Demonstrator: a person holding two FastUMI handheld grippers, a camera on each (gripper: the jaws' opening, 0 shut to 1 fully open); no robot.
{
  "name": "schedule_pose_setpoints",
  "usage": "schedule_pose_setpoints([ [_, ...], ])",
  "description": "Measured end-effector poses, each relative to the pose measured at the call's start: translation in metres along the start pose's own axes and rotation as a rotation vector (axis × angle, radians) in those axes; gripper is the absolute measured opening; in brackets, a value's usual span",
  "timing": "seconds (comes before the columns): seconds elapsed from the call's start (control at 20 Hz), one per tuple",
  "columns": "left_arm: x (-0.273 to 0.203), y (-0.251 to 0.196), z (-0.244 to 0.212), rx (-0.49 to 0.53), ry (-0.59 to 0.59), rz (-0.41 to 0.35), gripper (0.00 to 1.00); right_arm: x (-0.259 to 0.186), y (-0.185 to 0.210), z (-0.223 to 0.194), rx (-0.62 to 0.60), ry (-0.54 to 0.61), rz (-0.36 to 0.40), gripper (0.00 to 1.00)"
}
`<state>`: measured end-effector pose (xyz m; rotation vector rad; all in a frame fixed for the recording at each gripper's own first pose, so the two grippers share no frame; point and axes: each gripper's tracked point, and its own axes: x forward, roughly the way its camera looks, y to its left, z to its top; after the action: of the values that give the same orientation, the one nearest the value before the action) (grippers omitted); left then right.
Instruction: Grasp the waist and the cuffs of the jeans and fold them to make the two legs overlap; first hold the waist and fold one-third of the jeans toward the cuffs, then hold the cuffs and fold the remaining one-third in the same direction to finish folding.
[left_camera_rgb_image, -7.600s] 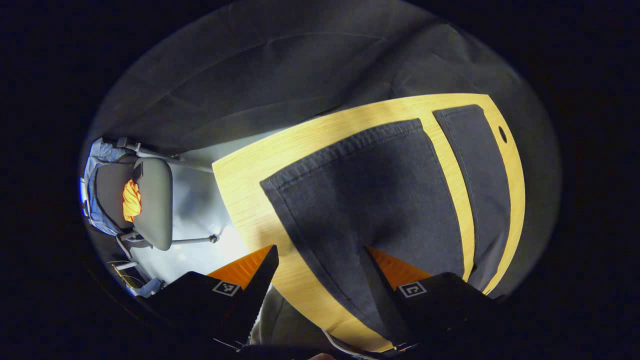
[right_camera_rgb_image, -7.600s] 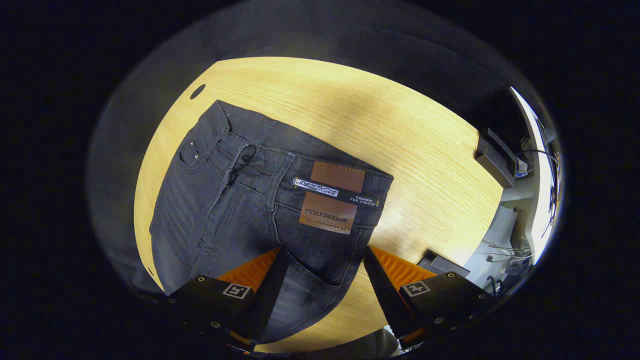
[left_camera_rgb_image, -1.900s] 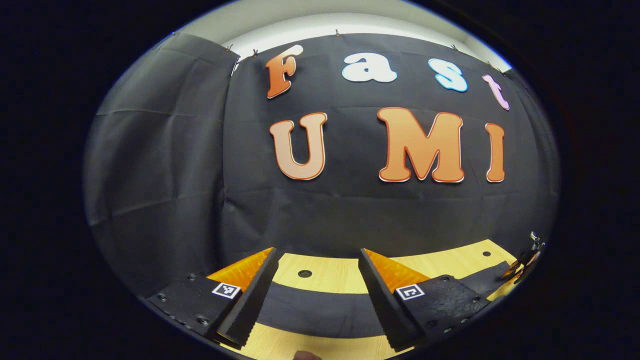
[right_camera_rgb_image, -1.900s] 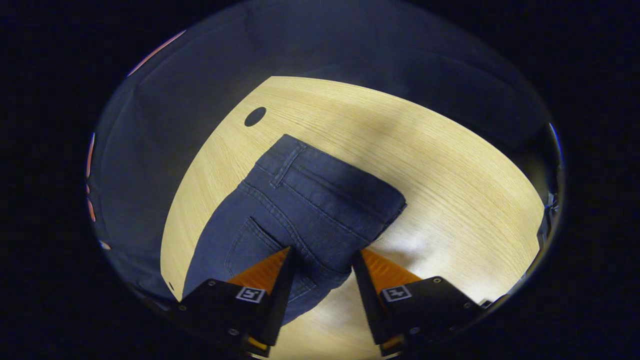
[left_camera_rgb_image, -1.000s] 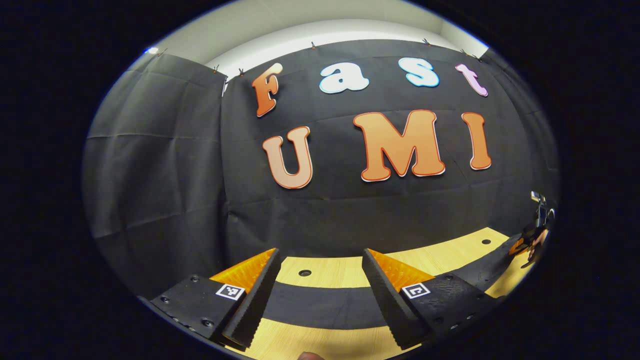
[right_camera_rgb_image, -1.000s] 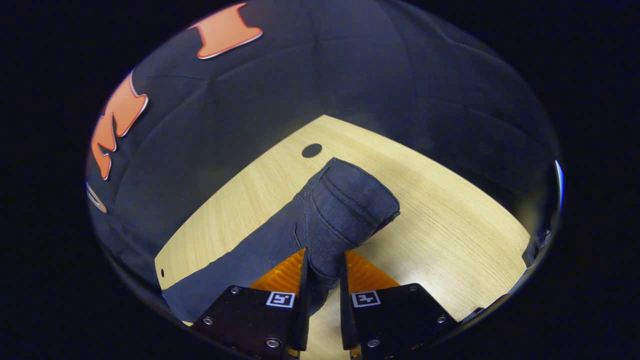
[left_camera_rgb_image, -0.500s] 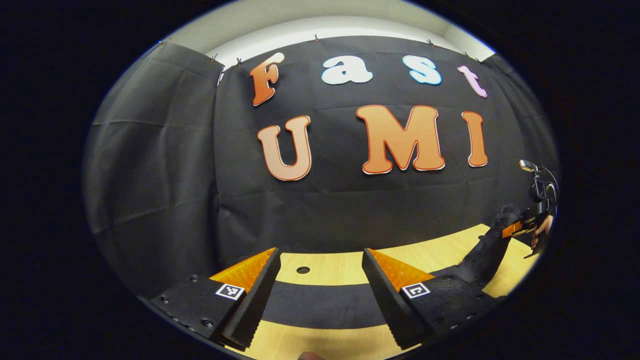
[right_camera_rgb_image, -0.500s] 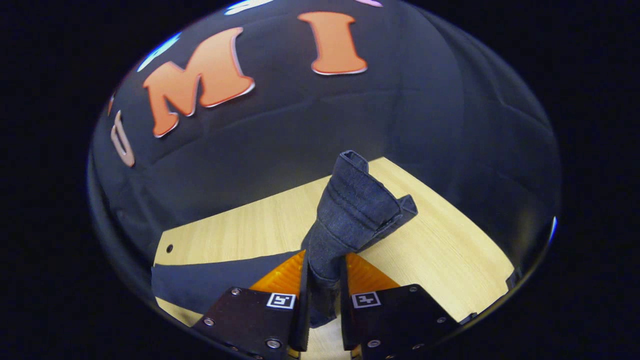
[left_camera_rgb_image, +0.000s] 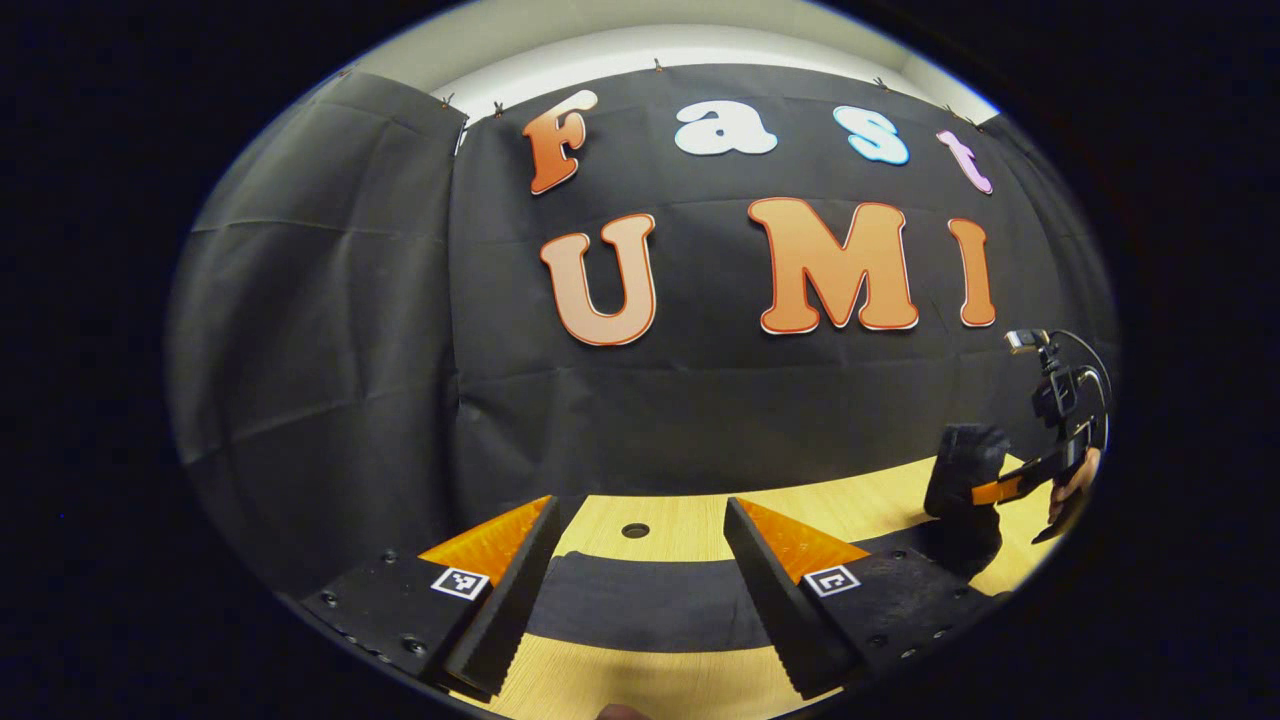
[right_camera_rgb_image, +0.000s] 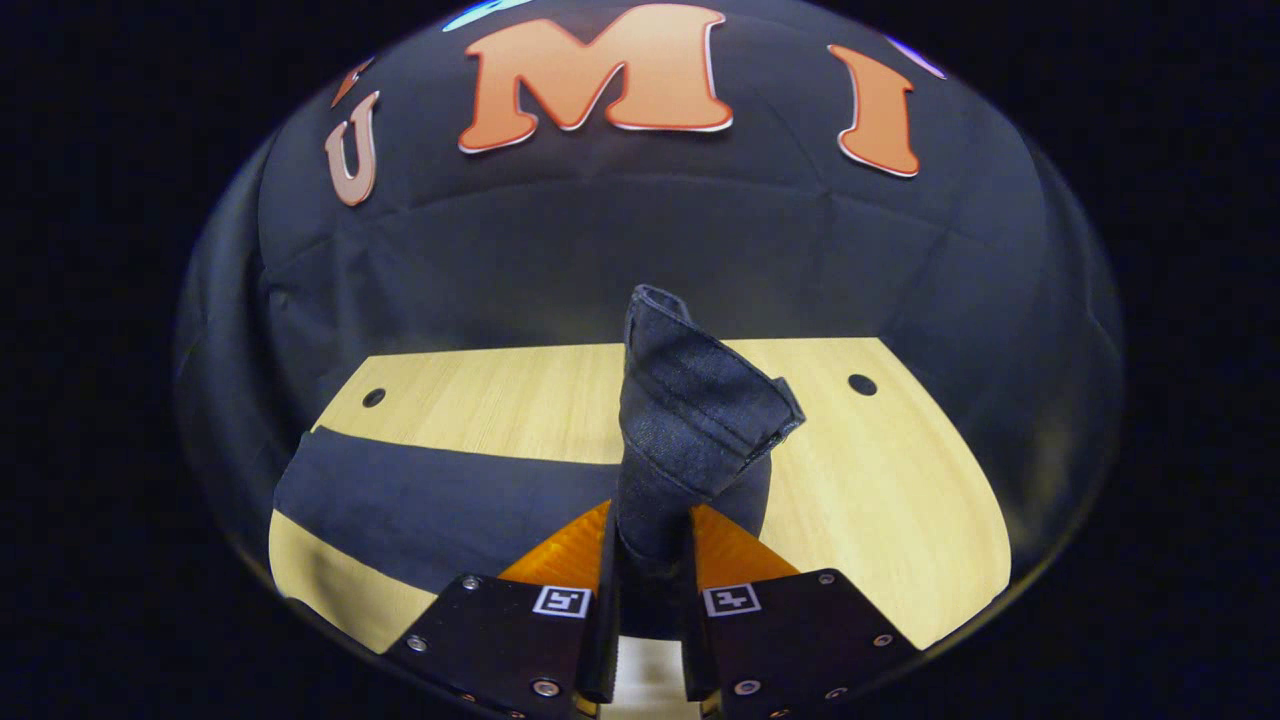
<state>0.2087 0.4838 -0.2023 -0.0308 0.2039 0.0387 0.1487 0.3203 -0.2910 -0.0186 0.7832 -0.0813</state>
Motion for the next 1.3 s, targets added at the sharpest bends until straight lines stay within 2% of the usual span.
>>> schedule_pose_setpoints([
  [0.2, -0.001, 0.019, -0.013, -0.008, 0.026, 0.03, 0.98, 0.03, 0.03, -0.027, -0.054, 0.058, 0.004, 0.27],
  [0.3, -0.002, 0.029, -0.019, -0.014, 0.045, 0.044, 0.98, 0.039, 0.045, -0.05, -0.058, 0.123, 0.036, 0.28],
  [0.35, -0.002, 0.034, -0.022, -0.016, 0.052, 0.051, 0.98, 0.043, 0.053, -0.061, -0.037, 0.156, 0.076, 0.3],
  [0.4, -0.003, 0.038, -0.026, -0.018, 0.059, 0.058, 0.98, 0.043, 0.068, -0.07, -0.01, 0.187, 0.117, 0.4],
  [0.45, -0.003, 0.042, -0.028, -0.02, 0.064, 0.065, 0.98, 0.044, 0.077, -0.08, -0.015, 0.209, 0.129, 0.43],
  [0.5, -0.001, 0.046, -0.032, -0.024, 0.074, 0.068, 0.98, 0.045, 0.082, -0.086, -0.037, 0.221, 0.126, 0.51],
  [0.55, 0.001, 0.05, -0.036, -0.032, 0.089, 0.073, 0.98, 0.045, 0.085, -0.088, -0.055, 0.226, 0.131, 0.47],
  [0.6, 0.005, 0.054, -0.043, -0.045, 0.109, 0.072, 0.98, 0.045, 0.09, -0.09, -0.064, 0.23, 0.145, 0.56],
  [0.65, 0.008, 0.058, -0.051, -0.062, 0.133, 0.074, 0.98, 0.039, 0.095, -0.09, -0.055, 0.232, 0.181, 0.58],
  [0.7, 0.011, 0.065, -0.059, -0.081, 0.156, 0.076, 0.98, 0.032, 0.105, -0.09, -0.032, 0.238, 0.219, 0.66],
  [0.75, 0.015, 0.069, -0.067, -0.101, 0.181, 0.08, 0.98, 0.025, 0.113, -0.085, -0.016, 0.231, 0.247, 0.62],
  [0.8, 0.023, 0.076, -0.078, -0.123, 0.203, 0.086, 0.98, 0.023, 0.113, -0.08, -0.007, 0.217, 0.245, 0.78],
  [0.85, 0.031, 0.084, -0.087, -0.15, 0.232, 0.095, 0.98, 0.02, 0.113, -0.078, 0.008, 0.211, 0.244, 0.82],
  [0.95, 0.049, 0.096, -0.115, -0.233, 0.324, 0.097, 0.98, 0.013, 0.109, -0.069, 0.041, 0.186, 0.239, 0.86],
  [1.0, 0.057, 0.101, -0.131, -0.289, 0.386, 0.098, 0.98, 0.009, 0.106, -0.062, 0.054, 0.167, 0.234, 0.8],
  [1.05, 0.067, 0.106, -0.149, -0.344, 0.449, 0.105, 1.0, 0.003, 0.101, -0.057, 0.067, 0.149, 0.223, 0.87],
  [1.15, 0.08, 0.113, -0.187, -0.437, 0.581, 0.122, 0.98, -0.011, 0.086, -0.045, 0.084, 0.111, 0.187, 0.89],
  [1.3, 0.09, 0.108, -0.226, -0.504, 0.74, 0.119, 0.98, -0.031, 0.066, -0.03, 0.115, 0.063, 0.127, 0.91],
])
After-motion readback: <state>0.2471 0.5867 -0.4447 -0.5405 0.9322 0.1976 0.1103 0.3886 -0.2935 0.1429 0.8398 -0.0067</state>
